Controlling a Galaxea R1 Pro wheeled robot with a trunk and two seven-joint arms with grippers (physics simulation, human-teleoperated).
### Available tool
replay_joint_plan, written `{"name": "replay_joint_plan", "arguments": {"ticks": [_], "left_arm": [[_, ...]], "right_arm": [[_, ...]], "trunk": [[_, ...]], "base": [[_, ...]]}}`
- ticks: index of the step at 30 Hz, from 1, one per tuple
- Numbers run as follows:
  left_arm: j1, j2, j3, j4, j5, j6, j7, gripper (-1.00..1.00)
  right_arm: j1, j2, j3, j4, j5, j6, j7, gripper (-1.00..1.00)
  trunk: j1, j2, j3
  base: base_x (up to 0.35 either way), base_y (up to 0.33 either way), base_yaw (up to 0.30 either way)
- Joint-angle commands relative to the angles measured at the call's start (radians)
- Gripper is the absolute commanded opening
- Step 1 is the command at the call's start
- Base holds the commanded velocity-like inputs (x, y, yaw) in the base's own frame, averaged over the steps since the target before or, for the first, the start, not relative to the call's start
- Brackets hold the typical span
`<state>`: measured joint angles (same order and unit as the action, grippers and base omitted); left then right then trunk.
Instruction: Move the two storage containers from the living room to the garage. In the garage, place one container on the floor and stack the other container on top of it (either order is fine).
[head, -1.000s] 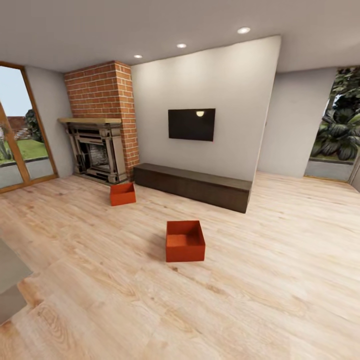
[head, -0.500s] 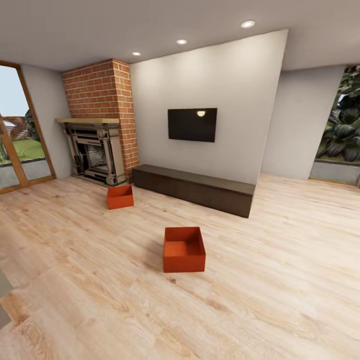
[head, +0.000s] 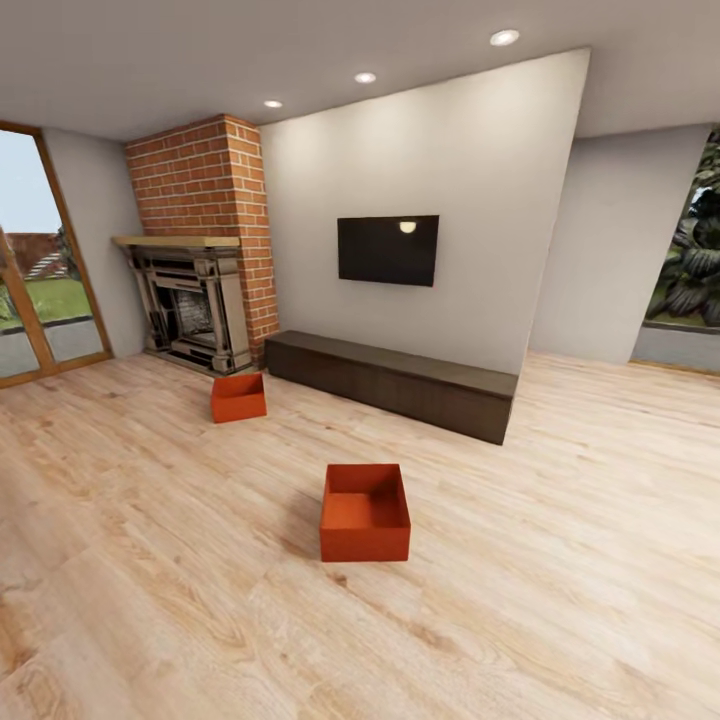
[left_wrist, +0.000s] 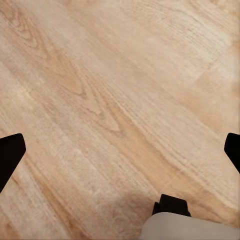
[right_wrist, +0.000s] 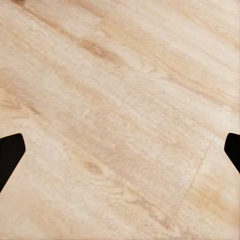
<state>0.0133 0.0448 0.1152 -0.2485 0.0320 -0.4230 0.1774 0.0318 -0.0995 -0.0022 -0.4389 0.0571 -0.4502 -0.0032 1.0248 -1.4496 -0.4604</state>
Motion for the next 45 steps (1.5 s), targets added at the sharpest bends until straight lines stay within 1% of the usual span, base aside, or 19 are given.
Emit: {"name": "replay_joint_plan", "arguments": {"ticks": [1, 8, 12, 38, 45], "left_arm": [[0.000, -0.001, 0.000, -0.002, 0.003, -0.002, 0.001, 1.00], [0.000, -0.002, 0.000, -0.002, 0.003, -0.003, 0.001, 1.00], [0.000, -0.001, 0.000, -0.002, 0.003, -0.002, 0.000, 1.00], [0.000, -0.002, 0.000, -0.002, 0.003, -0.002, 0.001, 1.00], [0.000, -0.002, 0.000, -0.002, 0.003, -0.002, 0.001, 1.00]], "right_arm": [[0.000, 0.000, -0.001, -0.001, 0.006, -0.001, 0.000, 1.00], [0.000, 0.000, -0.001, -0.001, 0.005, -0.001, -0.001, 1.00], [0.000, 0.000, -0.001, -0.001, 0.006, -0.001, -0.001, 1.00], [0.000, 0.000, 0.001, -0.001, 0.007, -0.001, 0.000, 1.00], [0.000, 0.000, 0.001, -0.001, 0.007, -0.001, 0.000, 1.00]], "trunk": [[0.000, 0.000, -0.001], [0.000, 0.000, -0.001], [0.000, 0.000, -0.001], [0.000, 0.000, -0.001], [0.000, 0.000, -0.001]], "base": [[0.019, -0.007, 0.000], [0.014, -0.001, 0.000], [0.177, 0.009, 0.000], [0.322, 0.000, 0.000], [0.328, -0.079, 0.000]]}}
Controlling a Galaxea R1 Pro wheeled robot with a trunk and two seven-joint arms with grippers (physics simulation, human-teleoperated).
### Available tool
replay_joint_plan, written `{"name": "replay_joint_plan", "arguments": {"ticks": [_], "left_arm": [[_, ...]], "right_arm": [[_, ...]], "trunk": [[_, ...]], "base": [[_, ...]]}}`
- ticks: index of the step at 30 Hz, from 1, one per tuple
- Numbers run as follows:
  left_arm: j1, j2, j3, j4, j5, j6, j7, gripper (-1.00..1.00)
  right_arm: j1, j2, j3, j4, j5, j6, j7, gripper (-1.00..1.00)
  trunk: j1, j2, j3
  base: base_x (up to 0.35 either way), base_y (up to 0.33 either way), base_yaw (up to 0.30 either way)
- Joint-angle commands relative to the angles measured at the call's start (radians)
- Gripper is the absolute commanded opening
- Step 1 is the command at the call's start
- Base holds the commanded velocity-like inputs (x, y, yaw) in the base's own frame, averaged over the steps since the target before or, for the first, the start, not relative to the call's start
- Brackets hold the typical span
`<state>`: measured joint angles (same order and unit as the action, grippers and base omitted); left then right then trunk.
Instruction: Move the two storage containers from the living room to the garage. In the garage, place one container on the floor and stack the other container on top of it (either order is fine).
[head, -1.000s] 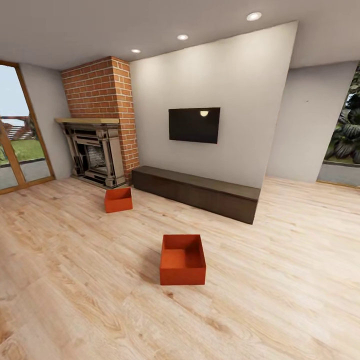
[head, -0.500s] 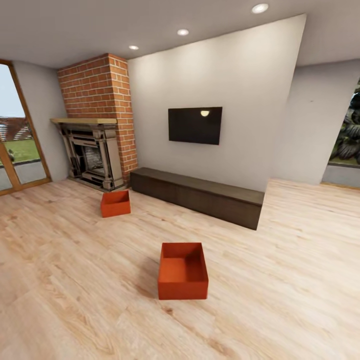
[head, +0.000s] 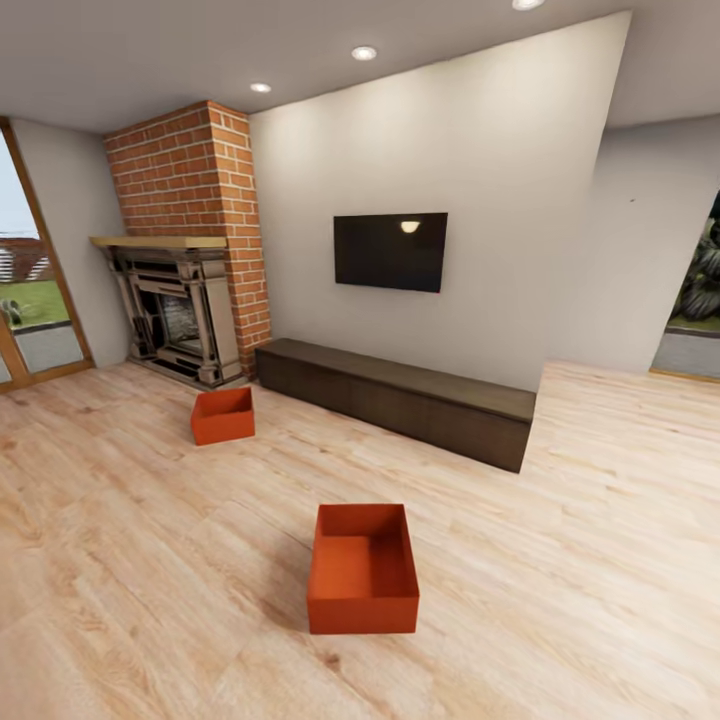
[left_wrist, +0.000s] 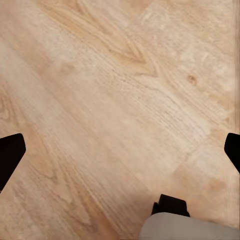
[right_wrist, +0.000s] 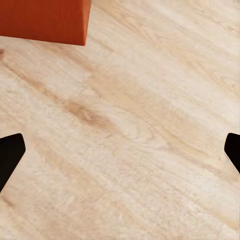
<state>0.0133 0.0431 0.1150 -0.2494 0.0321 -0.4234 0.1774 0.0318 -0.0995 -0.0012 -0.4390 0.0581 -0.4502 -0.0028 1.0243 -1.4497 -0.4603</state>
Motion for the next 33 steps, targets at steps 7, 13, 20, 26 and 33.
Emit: {"name": "replay_joint_plan", "arguments": {"ticks": [7, 13, 20, 26, 33], "left_arm": [[0.000, 0.000, 0.000, -0.001, 0.003, -0.001, 0.001, 1.00], [0.000, 0.000, 0.000, -0.001, 0.003, -0.001, 0.001, 1.00], [0.000, 0.001, 0.000, -0.002, 0.003, -0.001, 0.001, 1.00], [0.000, 0.001, 0.000, -0.002, 0.004, -0.001, 0.001, 1.00], [0.000, 0.001, 0.000, -0.002, 0.004, -0.001, 0.000, 1.00]], "right_arm": [[0.000, 0.000, 0.000, -0.001, 0.006, -0.001, 0.000, 1.00], [0.000, 0.000, 0.000, -0.001, 0.005, -0.001, 0.000, 1.00], [0.000, 0.000, 0.000, -0.001, 0.005, -0.001, 0.000, 1.00], [0.000, 0.000, 0.000, -0.001, 0.005, -0.001, 0.000, 1.00], [0.000, 0.000, 0.000, -0.001, 0.005, -0.001, 0.000, 1.00]], "trunk": [[0.001, 0.000, -0.001], [0.001, 0.000, -0.001], [0.001, 0.000, -0.001], [0.001, 0.000, -0.001], [0.001, 0.000, -0.001]], "base": [[0.328, -0.127, 0.000], [0.328, -0.132, 0.000], [0.328, -0.061, 0.000], [0.328, -0.006, 0.000], [0.324, 0.000, 0.000]]}}
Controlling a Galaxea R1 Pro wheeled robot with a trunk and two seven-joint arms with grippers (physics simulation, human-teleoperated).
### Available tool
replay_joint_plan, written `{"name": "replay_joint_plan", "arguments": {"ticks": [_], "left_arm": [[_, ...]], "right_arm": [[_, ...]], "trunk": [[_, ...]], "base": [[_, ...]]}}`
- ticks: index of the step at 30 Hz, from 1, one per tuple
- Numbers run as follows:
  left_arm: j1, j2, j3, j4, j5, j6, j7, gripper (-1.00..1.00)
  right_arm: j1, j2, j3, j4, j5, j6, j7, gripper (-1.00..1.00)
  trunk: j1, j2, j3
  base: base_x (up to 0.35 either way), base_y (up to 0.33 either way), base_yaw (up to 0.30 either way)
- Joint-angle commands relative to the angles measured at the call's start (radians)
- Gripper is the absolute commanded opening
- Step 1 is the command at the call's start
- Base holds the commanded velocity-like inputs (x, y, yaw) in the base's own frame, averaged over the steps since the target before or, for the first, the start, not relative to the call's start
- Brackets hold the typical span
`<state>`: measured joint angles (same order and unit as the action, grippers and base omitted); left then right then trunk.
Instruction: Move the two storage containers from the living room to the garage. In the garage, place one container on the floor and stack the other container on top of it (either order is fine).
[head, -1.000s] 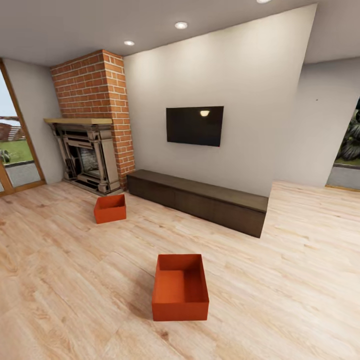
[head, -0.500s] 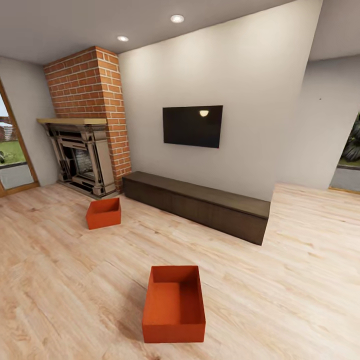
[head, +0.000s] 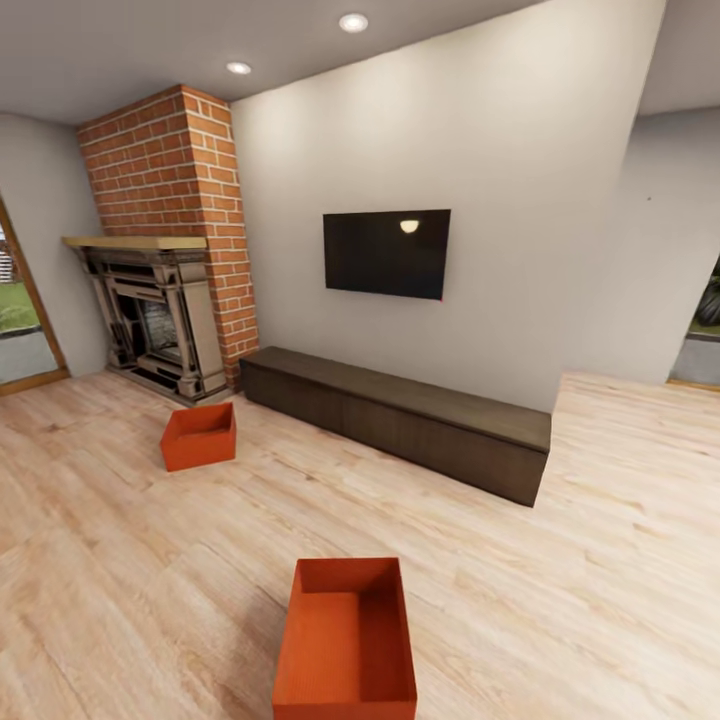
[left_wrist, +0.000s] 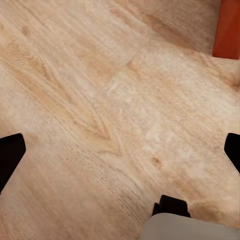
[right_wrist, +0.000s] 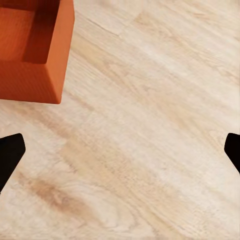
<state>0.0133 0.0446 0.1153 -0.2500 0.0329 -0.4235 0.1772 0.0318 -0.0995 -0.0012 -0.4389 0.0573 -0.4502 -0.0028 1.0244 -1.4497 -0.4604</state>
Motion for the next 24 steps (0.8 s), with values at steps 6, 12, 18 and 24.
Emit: {"name": "replay_joint_plan", "arguments": {"ticks": [6, 12, 18, 24], "left_arm": [[0.000, -0.003, 0.000, -0.001, 0.002, -0.001, 0.001, 1.00], [0.000, -0.002, 0.000, -0.001, 0.003, -0.001, 0.001, 1.00], [0.000, 0.000, 0.000, -0.001, 0.003, -0.001, 0.001, 1.00], [0.000, 0.000, 0.000, -0.001, 0.003, -0.001, 0.001, 1.00]], "right_arm": [[0.000, 0.000, 0.000, -0.001, 0.006, -0.001, -0.001, 1.00], [0.000, 0.000, 0.000, -0.001, 0.006, -0.001, -0.001, 1.00], [0.000, 0.000, 0.000, -0.001, 0.005, -0.001, 0.000, 1.00], [0.000, 0.000, 0.000, -0.001, 0.005, -0.001, 0.000, 1.00]], "trunk": [[0.001, 0.000, -0.001], [0.001, 0.000, -0.001], [0.001, 0.000, -0.001], [0.001, 0.000, -0.001]], "base": [[0.049, 0.000, 0.000], [0.025, 0.000, 0.000], [0.249, 0.000, 0.000], [0.319, 0.000, 0.000]]}}
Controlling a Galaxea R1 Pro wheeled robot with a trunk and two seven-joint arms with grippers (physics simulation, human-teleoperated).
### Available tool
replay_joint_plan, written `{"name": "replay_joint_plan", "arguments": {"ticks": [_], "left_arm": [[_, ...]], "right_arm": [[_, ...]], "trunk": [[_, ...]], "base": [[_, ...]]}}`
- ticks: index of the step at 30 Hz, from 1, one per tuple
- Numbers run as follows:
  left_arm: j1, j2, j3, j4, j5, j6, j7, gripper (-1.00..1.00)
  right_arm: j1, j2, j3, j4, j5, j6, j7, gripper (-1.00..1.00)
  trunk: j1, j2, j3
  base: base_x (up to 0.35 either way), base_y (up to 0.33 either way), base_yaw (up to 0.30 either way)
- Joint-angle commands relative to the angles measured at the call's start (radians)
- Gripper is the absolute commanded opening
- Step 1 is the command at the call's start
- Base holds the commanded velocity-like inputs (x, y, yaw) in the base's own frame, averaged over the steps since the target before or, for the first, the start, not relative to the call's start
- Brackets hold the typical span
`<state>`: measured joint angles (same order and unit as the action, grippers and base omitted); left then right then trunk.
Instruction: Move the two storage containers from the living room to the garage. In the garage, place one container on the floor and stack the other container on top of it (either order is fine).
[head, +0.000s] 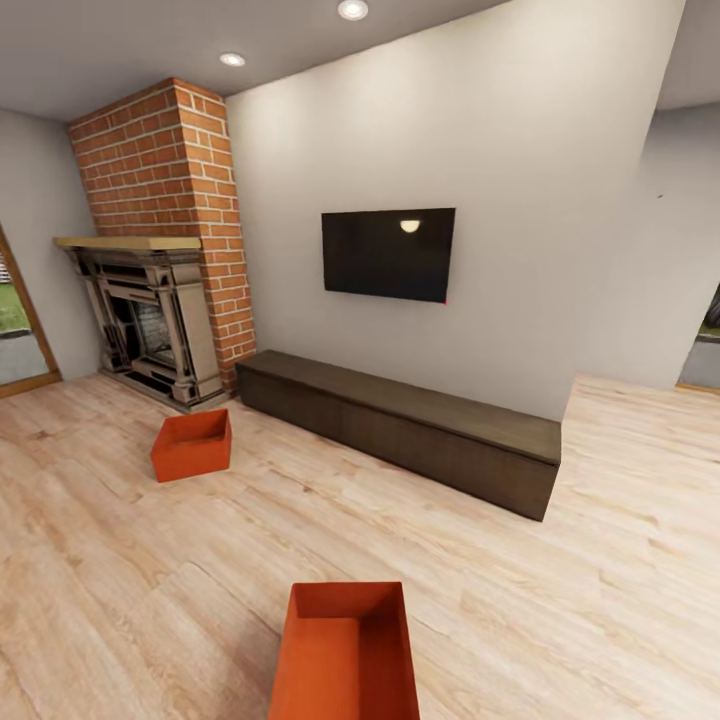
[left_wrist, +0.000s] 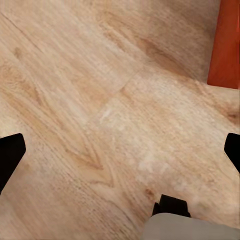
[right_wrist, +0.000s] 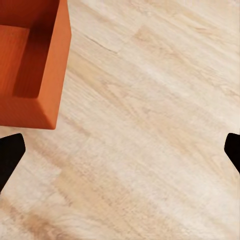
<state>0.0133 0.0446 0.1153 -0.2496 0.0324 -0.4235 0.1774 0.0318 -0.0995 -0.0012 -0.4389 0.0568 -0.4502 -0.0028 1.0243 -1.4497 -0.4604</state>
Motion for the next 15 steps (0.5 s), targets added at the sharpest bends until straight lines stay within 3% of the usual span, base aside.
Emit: {"name": "replay_joint_plan", "arguments": {"ticks": [1, 8, 15], "left_arm": [[0.000, 0.000, 0.000, -0.002, 0.003, -0.001, 0.001, 1.00], [0.000, -0.001, 0.000, -0.001, 0.003, -0.001, 0.001, 1.00], [0.000, -0.001, 0.000, 0.000, 0.003, -0.001, 0.001, 1.00]], "right_arm": [[0.000, 0.000, 0.000, -0.001, 0.006, -0.001, 0.000, 1.00], [0.000, 0.000, 0.000, -0.001, 0.005, -0.001, 0.000, 1.00], [0.000, 0.000, 0.000, -0.001, 0.005, -0.001, 0.000, 1.00]], "trunk": [[0.001, 0.000, -0.001], [0.001, 0.000, -0.001], [0.001, 0.000, -0.001]], "base": [[0.324, 0.000, 0.000], [0.300, 0.000, 0.000], [0.067, 0.004, 0.000]]}}
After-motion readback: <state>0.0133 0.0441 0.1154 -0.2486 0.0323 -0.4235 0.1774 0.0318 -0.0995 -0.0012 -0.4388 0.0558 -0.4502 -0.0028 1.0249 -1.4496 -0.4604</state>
